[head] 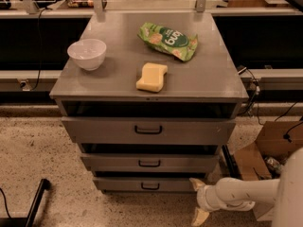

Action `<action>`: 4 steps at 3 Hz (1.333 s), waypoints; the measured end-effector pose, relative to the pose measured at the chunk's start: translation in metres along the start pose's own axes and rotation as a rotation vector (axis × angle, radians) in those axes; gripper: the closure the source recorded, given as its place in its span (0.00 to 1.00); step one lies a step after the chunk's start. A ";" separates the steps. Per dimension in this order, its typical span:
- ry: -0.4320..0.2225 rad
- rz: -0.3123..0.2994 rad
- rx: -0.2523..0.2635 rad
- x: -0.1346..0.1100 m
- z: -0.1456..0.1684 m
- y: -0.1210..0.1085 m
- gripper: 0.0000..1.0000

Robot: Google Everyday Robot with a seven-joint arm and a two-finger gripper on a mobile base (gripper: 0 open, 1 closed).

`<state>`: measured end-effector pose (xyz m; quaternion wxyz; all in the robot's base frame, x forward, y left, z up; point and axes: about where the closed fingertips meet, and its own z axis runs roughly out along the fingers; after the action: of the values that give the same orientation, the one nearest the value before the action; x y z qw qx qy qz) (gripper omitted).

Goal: Open bottom drawer

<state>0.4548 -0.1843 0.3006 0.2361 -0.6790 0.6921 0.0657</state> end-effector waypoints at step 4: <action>0.075 -0.021 0.081 0.015 0.082 -0.021 0.00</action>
Offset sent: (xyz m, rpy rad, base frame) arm 0.0250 0.0288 -0.0818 -0.0911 -0.0454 -0.0140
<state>0.4954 -0.1654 0.2275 0.2379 -0.6781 0.6953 0.0096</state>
